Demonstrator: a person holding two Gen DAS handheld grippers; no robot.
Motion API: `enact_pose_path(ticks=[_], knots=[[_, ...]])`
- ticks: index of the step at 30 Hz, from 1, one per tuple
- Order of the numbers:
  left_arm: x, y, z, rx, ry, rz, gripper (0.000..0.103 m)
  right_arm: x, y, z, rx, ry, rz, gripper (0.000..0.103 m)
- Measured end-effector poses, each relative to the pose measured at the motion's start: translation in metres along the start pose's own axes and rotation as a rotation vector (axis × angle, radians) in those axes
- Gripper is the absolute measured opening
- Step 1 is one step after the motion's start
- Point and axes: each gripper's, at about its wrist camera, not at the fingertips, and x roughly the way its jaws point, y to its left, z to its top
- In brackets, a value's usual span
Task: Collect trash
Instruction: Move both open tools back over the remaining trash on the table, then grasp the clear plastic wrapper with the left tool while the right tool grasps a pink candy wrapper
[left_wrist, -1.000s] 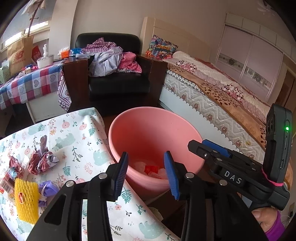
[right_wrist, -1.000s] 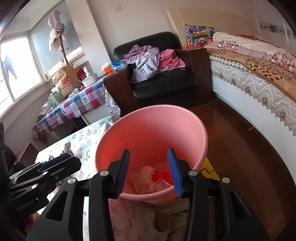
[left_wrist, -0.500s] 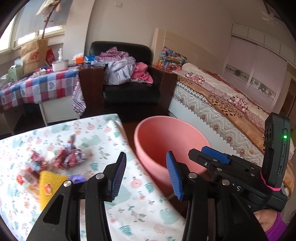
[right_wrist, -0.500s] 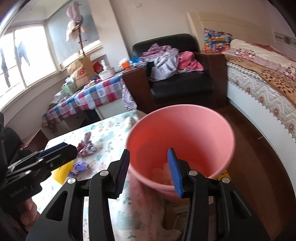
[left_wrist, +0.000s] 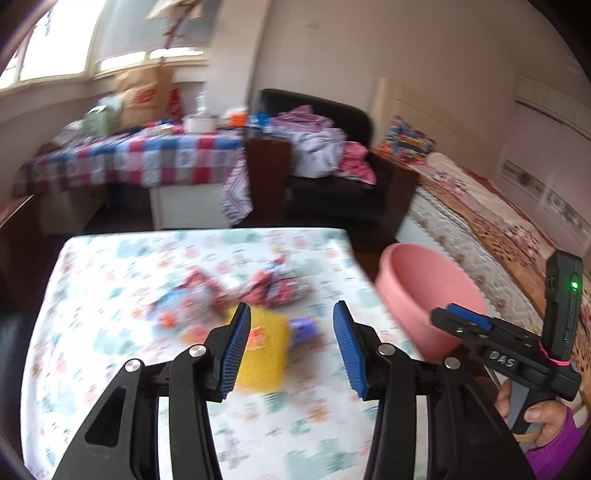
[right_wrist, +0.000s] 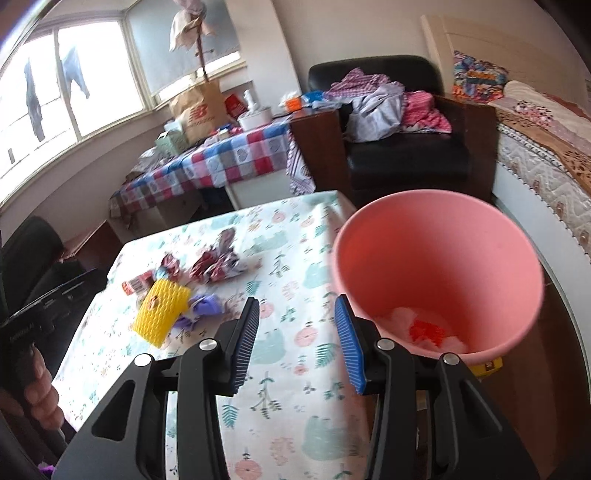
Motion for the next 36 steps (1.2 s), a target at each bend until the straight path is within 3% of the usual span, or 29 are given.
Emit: enact_pose_path(ticks=[7,13,23,27,30,36], knots=[[0.000,0.066,-0.010,-0.113,0.006,0.115,0.045,0.020,0.025,-0.002,-0.053,0.050,0.034,0.043],[0.022,0.107,-0.015,-0.251,0.057,0.098,0.038,0.034,0.039,-0.005,-0.080,0.095,0.039,0.043],[0.063,0.105,-0.020,-0.224,0.121,0.078,0.029,0.053,0.048,-0.004,-0.085,0.141,0.038,0.043],[0.072,0.101,-0.017,-0.213,0.121,0.069,0.009,0.063,0.051,-0.003,-0.090,0.159,0.044,0.043],[0.072,0.102,-0.018,-0.214,0.118,0.058,0.001,0.068,0.056,0.001,-0.102,0.159,0.054,0.043],[0.053,0.110,-0.017,-0.230,0.083,0.040,0.000,0.087,0.062,0.025,-0.079,0.135,0.116,0.043]])
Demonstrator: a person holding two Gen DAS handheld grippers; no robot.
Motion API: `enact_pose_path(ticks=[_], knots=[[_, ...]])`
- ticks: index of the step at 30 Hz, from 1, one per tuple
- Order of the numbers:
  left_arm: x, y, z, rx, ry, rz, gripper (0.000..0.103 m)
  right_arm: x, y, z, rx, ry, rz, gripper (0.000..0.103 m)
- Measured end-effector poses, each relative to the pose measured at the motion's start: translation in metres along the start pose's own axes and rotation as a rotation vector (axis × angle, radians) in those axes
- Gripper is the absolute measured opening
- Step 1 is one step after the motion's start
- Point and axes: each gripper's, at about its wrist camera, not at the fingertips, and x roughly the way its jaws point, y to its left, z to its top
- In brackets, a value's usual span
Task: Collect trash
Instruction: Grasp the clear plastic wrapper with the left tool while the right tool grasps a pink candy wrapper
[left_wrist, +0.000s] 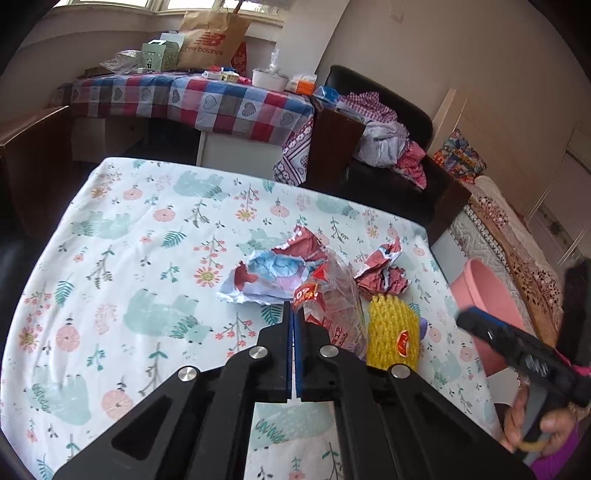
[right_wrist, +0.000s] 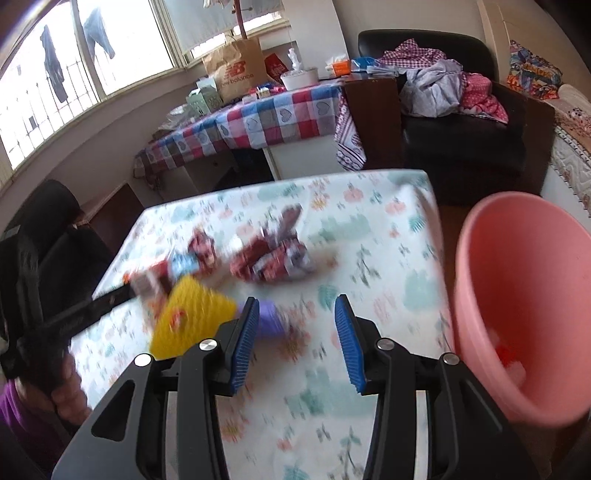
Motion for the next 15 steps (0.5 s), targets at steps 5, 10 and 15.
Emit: enact_pose_path(ticks=[5,10,15], knots=[[-0.020,0.012,0.001,-0.020,-0.035,-0.007,0.000,0.027,0.003,0.023,0.013,0.004,0.035,0.043],[-0.028,0.021,-0.002,-0.034,-0.043,0.000,0.000,0.062,0.003,0.036,0.010,0.042,-0.001,0.043],[-0.029,0.026,-0.002,-0.045,-0.041,0.000,0.000,0.087,0.004,0.037,-0.008,0.097,-0.032,0.043]])
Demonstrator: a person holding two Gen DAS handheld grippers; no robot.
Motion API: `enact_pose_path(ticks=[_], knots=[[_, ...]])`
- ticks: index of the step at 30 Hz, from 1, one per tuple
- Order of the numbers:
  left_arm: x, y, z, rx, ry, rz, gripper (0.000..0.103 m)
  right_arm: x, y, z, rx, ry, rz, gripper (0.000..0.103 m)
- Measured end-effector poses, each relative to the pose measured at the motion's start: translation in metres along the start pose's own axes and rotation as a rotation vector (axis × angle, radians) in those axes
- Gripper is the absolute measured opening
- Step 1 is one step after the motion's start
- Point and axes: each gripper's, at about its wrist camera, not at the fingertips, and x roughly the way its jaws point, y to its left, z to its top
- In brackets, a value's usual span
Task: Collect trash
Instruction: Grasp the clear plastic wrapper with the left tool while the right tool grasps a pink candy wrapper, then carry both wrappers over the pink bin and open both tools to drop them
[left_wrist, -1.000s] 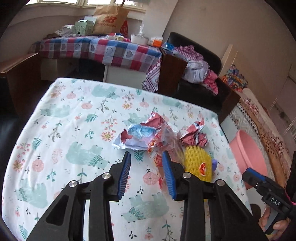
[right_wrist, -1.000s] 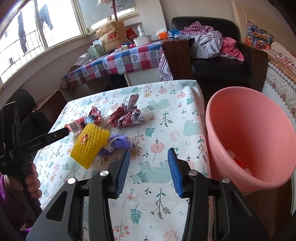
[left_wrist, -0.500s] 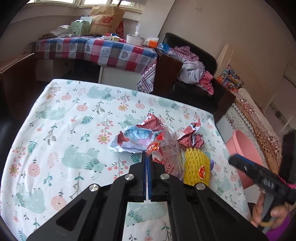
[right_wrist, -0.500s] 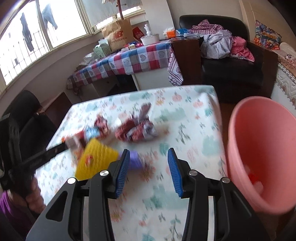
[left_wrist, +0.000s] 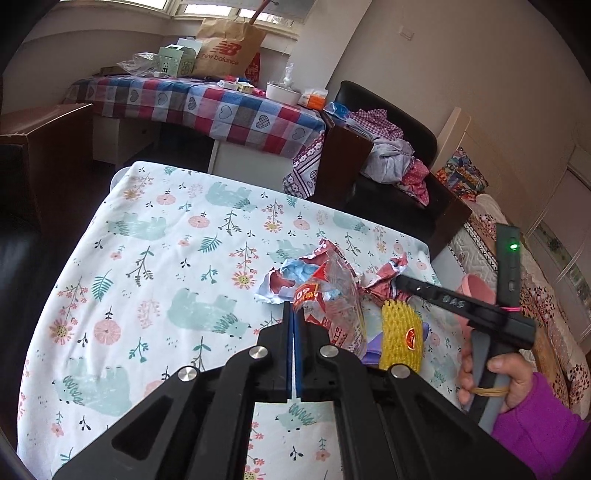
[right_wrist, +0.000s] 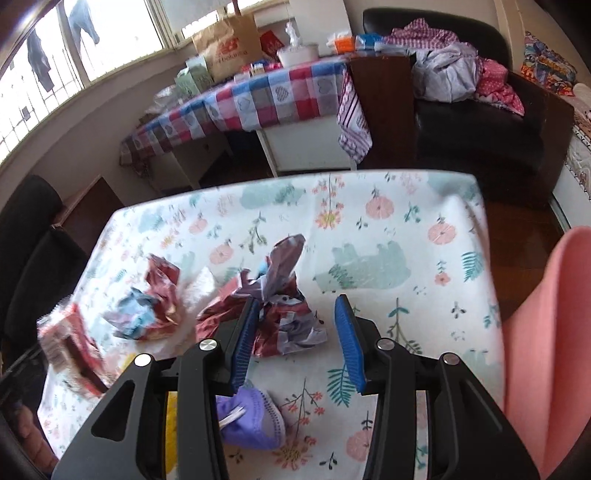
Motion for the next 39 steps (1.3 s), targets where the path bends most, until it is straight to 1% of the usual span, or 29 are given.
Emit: enact_pose_path(ticks=[4,5,7,10,15,20,26,32,39], knots=[[0.000,0.000,0.001,0.001,0.002,0.000,0.000,-0.002,0.000,-0.004,0.005,-0.007,0.012,0.043],[0.000,0.000,0.001,0.002,0.002,-0.001,0.000,-0.004,-0.001,-0.006,0.008,-0.007,0.016,0.036],[-0.001,-0.002,0.001,0.006,0.001,-0.002,0.000,-0.007,0.000,-0.009,0.008,-0.001,0.033,0.028],[-0.004,-0.007,0.001,0.014,-0.005,-0.004,0.000,-0.018,0.005,-0.016,-0.017,-0.018,0.013,0.025],[-0.014,-0.017,0.001,0.030,-0.021,-0.009,0.000,-0.047,0.003,-0.027,-0.008,-0.073,0.019,0.025],[-0.022,-0.031,0.001,0.051,-0.035,-0.022,0.000,-0.088,-0.002,-0.036,0.011,-0.136,0.021,0.025],[-0.030,-0.051,0.003,0.080,-0.049,-0.046,0.000,-0.125,-0.009,-0.049,0.022,-0.187,0.017,0.025],[-0.037,-0.074,0.004,0.118,-0.062,-0.065,0.000,-0.151,-0.015,-0.057,0.022,-0.237,-0.003,0.025],[-0.038,-0.105,0.009,0.167,-0.071,-0.088,0.000,-0.179,-0.040,-0.063,0.067,-0.301,-0.026,0.025]])
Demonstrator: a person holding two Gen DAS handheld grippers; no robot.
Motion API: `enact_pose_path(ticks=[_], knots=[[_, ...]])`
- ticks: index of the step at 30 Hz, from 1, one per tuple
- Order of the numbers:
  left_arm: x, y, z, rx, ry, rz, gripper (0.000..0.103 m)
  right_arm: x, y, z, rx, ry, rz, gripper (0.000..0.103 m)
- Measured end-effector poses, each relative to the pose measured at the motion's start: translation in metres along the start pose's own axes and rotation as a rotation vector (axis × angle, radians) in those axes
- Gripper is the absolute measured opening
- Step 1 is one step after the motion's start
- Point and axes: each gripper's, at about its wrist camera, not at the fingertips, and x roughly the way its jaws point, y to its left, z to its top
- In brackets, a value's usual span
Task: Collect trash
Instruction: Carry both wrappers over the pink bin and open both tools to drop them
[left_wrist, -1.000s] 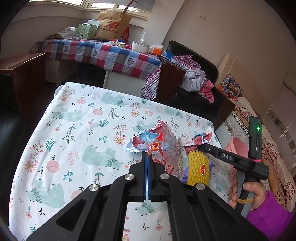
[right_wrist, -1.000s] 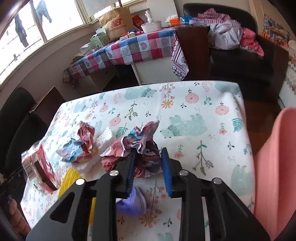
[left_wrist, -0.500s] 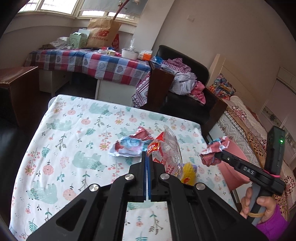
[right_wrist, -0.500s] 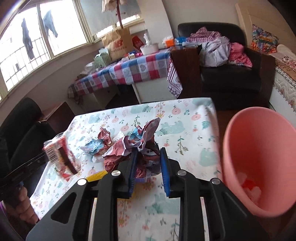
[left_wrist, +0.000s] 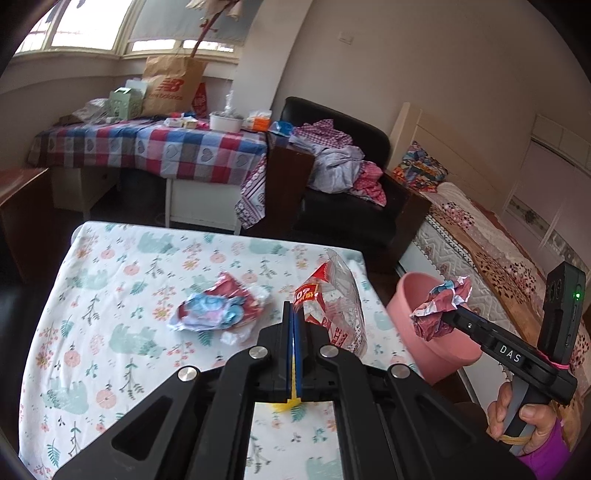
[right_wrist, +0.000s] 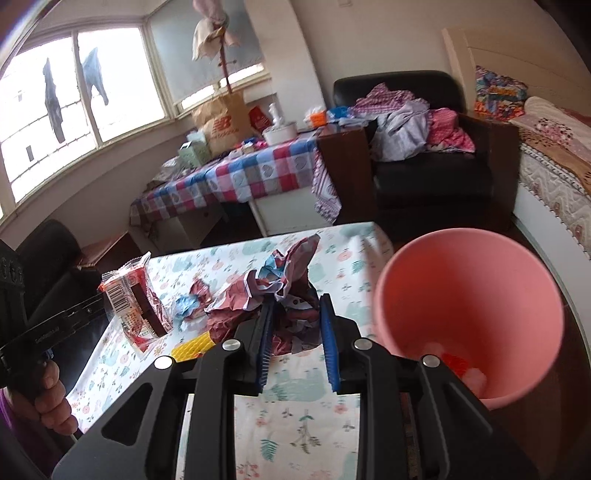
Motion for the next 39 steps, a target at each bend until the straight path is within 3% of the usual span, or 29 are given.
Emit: enact_pose_path(ticks=[19,29,39], knots=[[0.053,-0.135,0.009,0.189,0.039,-0.156,0.000,-0.065,-0.105,-0.013,0.149,-0.126,-0.203,0.025],[0.089,-0.189,0.007,0.234,0.073,-0.209,0.000,-0.059,-0.131,-0.026,0.160,-0.105,-0.288,0.025],[0.132,-0.215,-0.008,0.268,0.133,-0.196,0.000,-0.045,-0.147,-0.032,0.180,-0.057,-0.322,0.025]])
